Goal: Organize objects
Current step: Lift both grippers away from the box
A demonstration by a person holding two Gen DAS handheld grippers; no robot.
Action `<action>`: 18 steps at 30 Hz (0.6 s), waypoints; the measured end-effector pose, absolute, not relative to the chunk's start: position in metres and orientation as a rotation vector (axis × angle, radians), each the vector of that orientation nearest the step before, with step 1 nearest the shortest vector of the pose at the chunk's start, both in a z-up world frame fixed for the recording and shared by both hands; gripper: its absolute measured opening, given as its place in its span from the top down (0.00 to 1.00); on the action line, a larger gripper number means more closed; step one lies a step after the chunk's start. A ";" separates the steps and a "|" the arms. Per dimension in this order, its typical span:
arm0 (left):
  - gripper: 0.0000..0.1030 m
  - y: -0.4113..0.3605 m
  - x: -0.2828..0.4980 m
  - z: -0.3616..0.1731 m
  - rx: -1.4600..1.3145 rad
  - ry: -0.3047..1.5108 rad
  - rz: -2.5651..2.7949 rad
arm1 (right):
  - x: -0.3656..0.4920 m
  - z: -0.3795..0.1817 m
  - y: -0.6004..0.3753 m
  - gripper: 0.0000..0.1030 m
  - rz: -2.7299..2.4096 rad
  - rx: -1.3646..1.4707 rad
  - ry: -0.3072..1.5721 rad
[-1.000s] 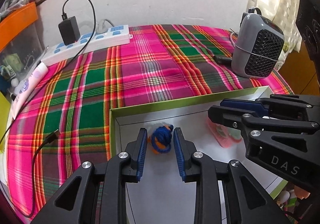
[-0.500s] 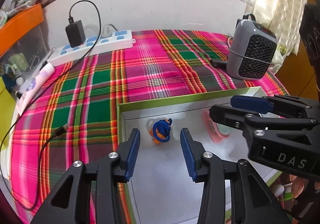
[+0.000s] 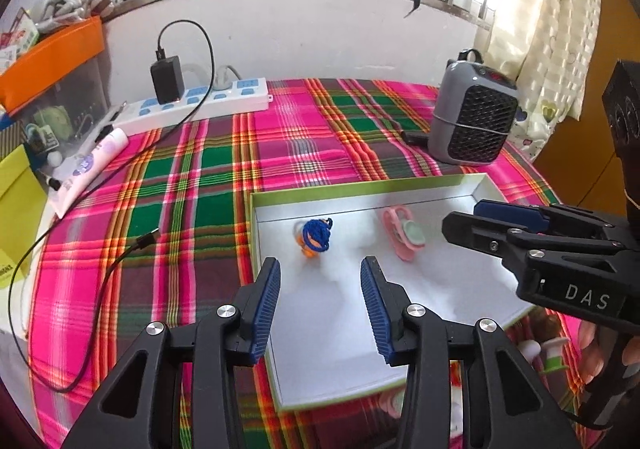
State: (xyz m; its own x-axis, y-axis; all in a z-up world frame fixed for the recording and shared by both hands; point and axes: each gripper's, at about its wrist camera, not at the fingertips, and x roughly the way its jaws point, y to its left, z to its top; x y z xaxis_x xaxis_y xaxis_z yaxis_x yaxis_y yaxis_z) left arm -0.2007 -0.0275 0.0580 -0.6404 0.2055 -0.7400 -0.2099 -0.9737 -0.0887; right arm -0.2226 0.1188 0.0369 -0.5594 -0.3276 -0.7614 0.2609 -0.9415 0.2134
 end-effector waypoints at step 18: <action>0.61 -0.044 -0.118 0.065 -1.076 0.046 2.611 | -0.139 0.045 0.146 0.57 -2.587 1.124 -0.103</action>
